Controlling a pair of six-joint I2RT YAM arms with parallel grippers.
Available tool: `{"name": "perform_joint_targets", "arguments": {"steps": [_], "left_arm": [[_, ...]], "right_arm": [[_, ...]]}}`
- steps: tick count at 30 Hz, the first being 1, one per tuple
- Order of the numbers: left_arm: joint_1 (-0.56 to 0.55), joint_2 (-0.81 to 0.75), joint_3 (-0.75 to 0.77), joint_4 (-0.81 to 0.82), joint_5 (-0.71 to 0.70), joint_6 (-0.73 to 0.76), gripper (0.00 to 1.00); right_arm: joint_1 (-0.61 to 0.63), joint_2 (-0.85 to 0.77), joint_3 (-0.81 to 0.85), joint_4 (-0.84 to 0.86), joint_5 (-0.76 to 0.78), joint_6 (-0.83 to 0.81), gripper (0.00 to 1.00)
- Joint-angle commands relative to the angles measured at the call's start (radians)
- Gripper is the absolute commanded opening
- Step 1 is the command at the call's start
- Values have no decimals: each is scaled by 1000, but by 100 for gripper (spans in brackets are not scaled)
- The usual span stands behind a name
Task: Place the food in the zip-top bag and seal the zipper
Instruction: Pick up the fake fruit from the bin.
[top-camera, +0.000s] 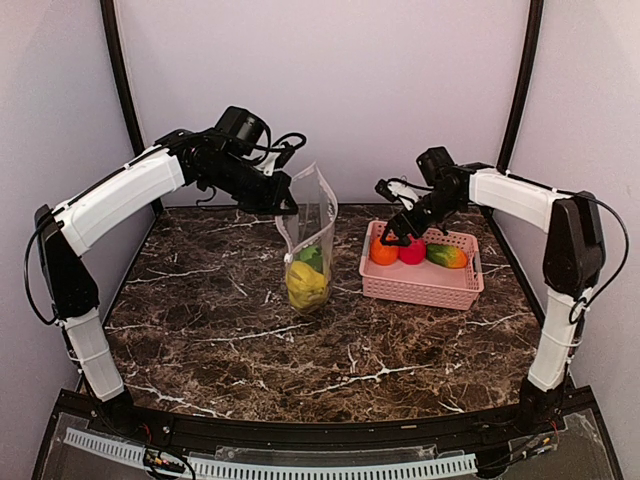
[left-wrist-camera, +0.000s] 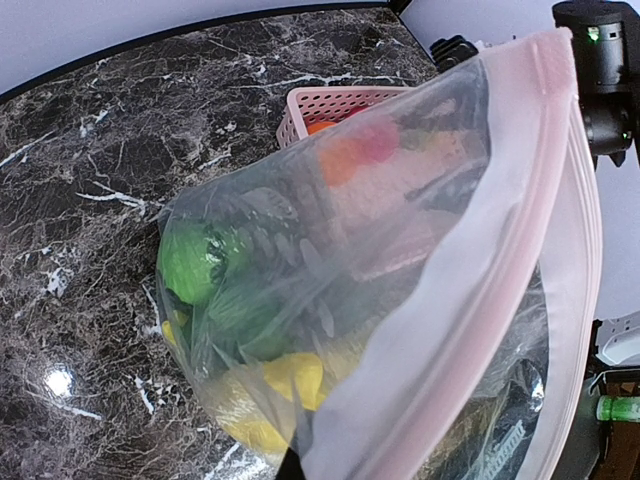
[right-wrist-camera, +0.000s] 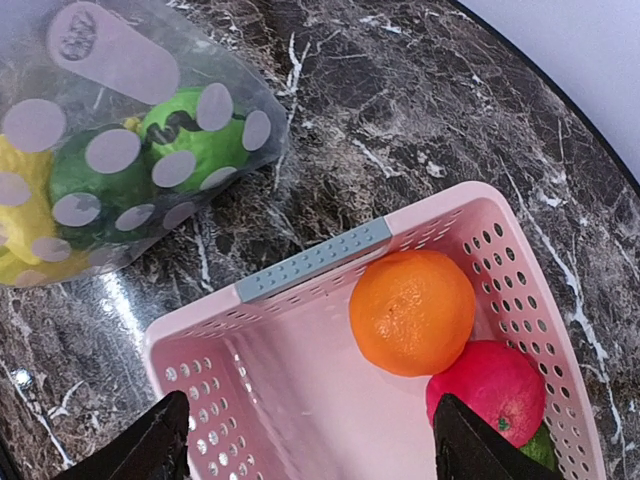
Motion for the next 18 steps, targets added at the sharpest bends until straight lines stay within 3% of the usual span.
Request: {"name": "perform_joint_targets", "arguments": {"steps": [1,18], "left_arm": [[5,4,-16,3,4,7,1],[5,7,-29,9,14,8,1]], "right_arm": [[-4,78,81,-7,69,-33,83],[-4,292,217,-30,155,-15,92]]}}
